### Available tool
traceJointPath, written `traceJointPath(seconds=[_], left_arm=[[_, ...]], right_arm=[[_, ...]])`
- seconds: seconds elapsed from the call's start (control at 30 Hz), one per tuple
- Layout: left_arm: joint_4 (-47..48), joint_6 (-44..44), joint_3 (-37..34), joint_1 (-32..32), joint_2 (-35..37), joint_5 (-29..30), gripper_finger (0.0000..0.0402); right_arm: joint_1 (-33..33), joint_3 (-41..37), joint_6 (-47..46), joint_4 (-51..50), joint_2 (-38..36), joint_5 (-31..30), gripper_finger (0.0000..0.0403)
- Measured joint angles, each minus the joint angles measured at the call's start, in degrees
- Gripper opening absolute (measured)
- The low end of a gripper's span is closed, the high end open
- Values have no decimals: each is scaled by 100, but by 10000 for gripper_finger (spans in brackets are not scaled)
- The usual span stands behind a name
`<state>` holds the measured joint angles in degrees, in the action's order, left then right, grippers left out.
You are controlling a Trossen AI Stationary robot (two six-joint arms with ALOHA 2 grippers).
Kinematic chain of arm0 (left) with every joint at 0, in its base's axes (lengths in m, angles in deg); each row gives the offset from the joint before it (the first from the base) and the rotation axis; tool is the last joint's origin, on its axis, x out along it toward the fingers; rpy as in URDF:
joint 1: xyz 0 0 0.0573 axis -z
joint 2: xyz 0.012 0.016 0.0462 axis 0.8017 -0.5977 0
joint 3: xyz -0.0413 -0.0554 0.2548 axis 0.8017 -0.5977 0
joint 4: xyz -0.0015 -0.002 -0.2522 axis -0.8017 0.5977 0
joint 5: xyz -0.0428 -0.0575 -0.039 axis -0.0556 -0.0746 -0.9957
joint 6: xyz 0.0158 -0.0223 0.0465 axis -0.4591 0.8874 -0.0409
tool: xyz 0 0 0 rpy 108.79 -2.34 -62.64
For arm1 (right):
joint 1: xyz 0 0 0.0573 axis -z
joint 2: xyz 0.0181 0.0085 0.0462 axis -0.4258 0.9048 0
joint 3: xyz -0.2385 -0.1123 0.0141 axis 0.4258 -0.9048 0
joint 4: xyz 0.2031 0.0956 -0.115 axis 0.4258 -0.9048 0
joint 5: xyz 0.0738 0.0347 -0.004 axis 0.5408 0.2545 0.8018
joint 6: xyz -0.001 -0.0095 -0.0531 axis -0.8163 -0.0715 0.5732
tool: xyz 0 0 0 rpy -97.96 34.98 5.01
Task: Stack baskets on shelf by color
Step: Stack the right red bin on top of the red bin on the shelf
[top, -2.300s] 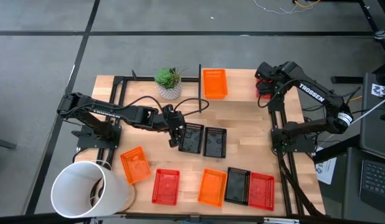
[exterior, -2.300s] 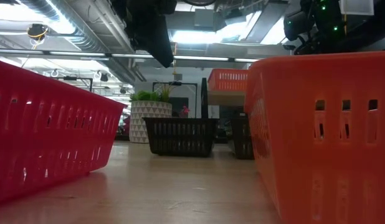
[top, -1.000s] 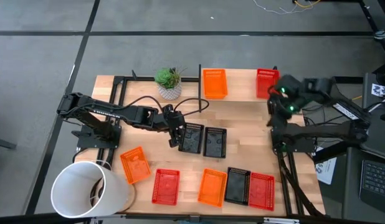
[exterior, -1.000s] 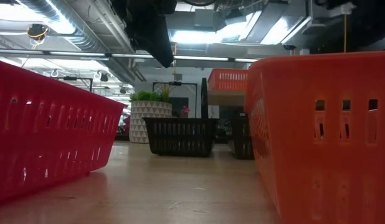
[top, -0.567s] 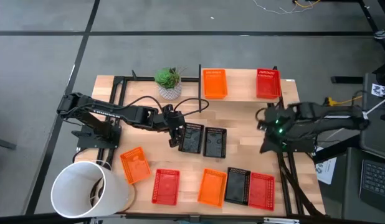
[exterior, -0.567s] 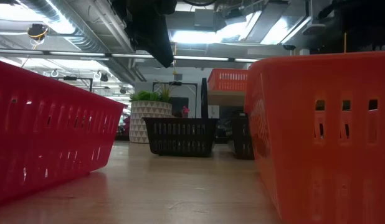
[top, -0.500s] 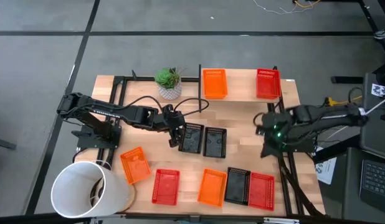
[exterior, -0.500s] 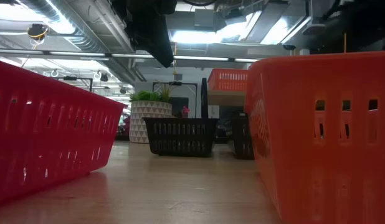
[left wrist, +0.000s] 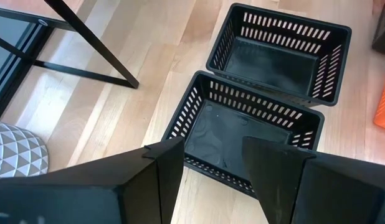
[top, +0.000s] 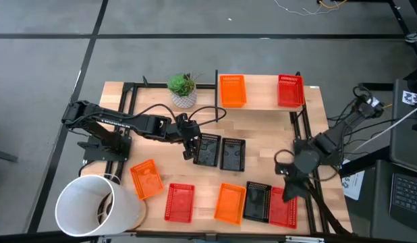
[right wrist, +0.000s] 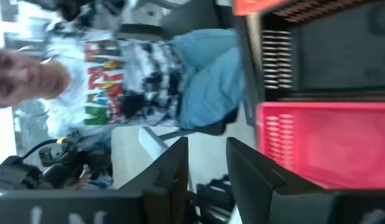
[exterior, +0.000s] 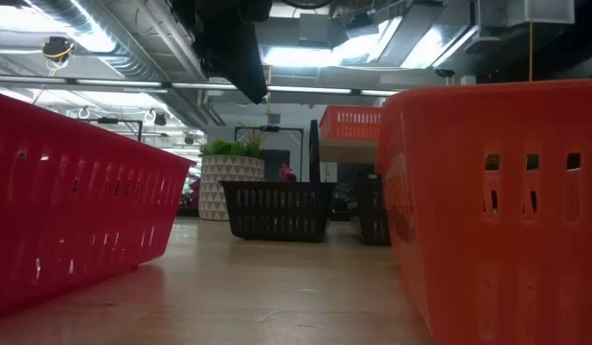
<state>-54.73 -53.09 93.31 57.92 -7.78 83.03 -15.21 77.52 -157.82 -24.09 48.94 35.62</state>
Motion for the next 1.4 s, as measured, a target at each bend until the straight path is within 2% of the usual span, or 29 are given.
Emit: traceJointPath(seconds=[0.23, 0.3, 0.4, 0.5, 0.6, 0.67, 0.77, 0.83, 1.0, 1.13, 1.4], left_arm=[[0, -2, 0, 0, 0, 0, 155], [0, -2, 0, 0, 0, -1, 155], [-3, -2, 0, 0, 0, 0, 155], [-40, -2, 0, 0, 0, -1, 155], [-43, -2, 0, 0, 0, -2, 155], [-54, -2, 0, 0, 0, -1, 155], [-63, -2, 0, 0, 0, -2, 155], [-70, -3, 0, 0, 0, -2, 155], [-70, -41, 0, 0, 0, -2, 155], [-70, -41, 0, 0, 0, -2, 155], [-70, -43, 0, 0, 0, -2, 155]], right_arm=[[-1149, 39, -58, 1120, 551, -1679, 107], [-1265, 236, 188, 1177, 826, -1953, 107], [-1345, 744, 593, 1003, 1250, -2008, 107], [-1349, 1428, 825, 81, 1631, -1977, 107], [-1347, 2193, 840, -1854, 1961, -2285, 107], [-1347, 2630, 536, -3220, 2184, -2523, 107], [-1343, 3064, 117, -4519, 2435, -2632, 107], [-1345, 3128, 84, -4830, 2538, -2586, 107], [-1342, 3100, 93, -4753, 2681, -2426, 107], [-1339, 3095, -590, -4856, 2864, -2397, 113], [-1302, 2799, -879, -4984, 3189, -2392, 175]])
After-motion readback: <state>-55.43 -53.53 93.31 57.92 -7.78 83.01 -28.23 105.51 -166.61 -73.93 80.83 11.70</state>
